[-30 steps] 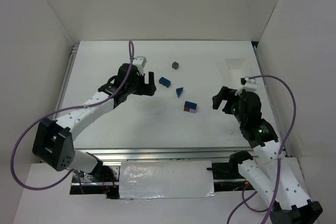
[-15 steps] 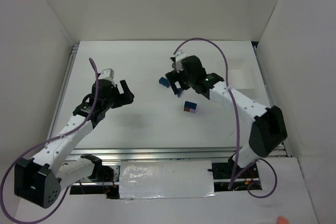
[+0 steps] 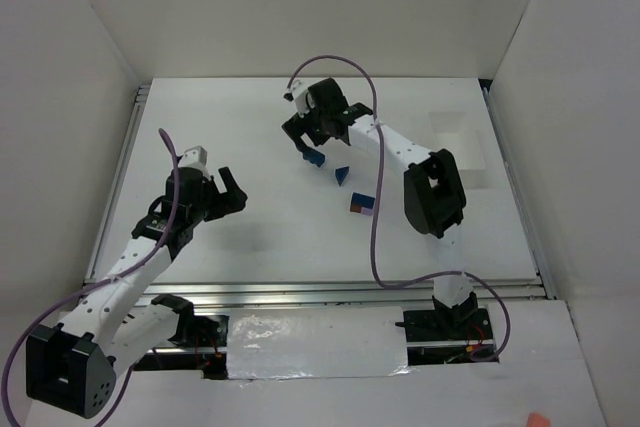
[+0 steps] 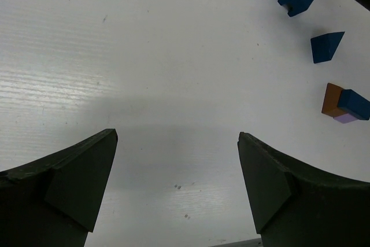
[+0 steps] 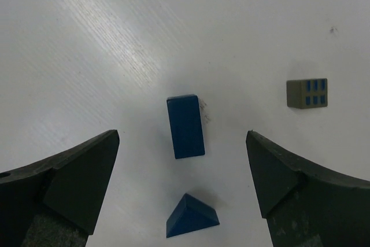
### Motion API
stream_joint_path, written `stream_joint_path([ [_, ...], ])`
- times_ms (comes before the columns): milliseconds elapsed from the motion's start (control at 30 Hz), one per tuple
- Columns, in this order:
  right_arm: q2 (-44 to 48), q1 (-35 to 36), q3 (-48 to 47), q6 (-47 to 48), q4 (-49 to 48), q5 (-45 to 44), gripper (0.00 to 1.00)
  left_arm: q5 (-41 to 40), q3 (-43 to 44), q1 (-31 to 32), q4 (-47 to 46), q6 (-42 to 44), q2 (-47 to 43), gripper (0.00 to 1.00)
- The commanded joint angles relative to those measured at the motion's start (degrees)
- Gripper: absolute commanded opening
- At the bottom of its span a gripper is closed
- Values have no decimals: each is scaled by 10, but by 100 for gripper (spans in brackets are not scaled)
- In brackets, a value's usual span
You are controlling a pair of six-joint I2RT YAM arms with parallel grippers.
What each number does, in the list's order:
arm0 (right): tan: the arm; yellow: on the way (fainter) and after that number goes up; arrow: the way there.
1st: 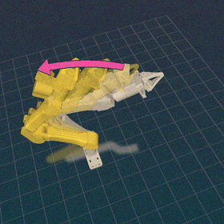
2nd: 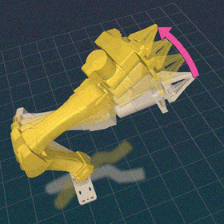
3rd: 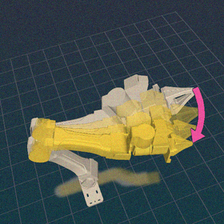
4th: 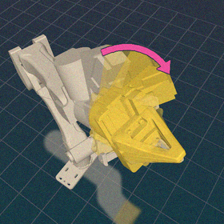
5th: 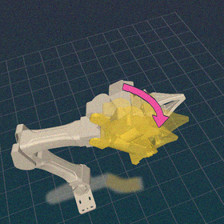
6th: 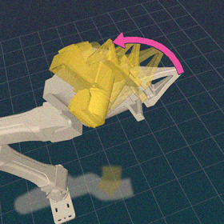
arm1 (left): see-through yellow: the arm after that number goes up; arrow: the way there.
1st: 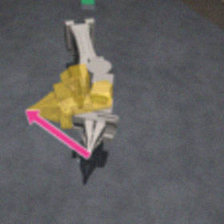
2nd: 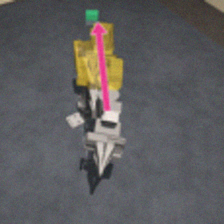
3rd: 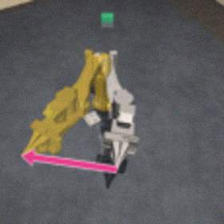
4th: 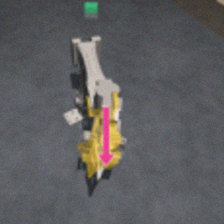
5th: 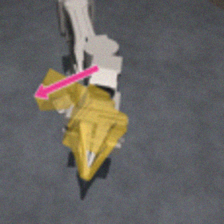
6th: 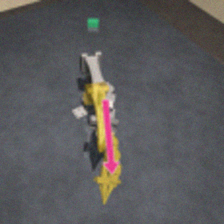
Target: Build the wood block tower
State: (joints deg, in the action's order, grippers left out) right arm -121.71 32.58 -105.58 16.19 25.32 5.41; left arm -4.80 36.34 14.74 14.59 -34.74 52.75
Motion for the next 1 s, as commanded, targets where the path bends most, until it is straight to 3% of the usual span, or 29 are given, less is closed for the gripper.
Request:
stream_joint_path([
  [0,-48,-10,-77,23,53,27,98,22,1,-9,-38,9,2,99],
  [167,-109,-24,-139,15,108,43,94,28,2,-10,-49,22,14,99],
  [267,-136,-28,-158,12,119,47,85,31,3,-14,-54,28,24,99],
  [300,-145,-28,-166,10,121,50,76,36,4,-16,-54,30,26,99],
  [500,-163,-30,-171,11,128,63,63,44,6,-21,-66,40,46,99],
  [800,-179,-21,-178,27,135,54,62,60,-1,-30,-82,47,62,99],
  [967,-177,-17,-176,24,128,50,44,65,-3,-32,-85,52,62,99],
])
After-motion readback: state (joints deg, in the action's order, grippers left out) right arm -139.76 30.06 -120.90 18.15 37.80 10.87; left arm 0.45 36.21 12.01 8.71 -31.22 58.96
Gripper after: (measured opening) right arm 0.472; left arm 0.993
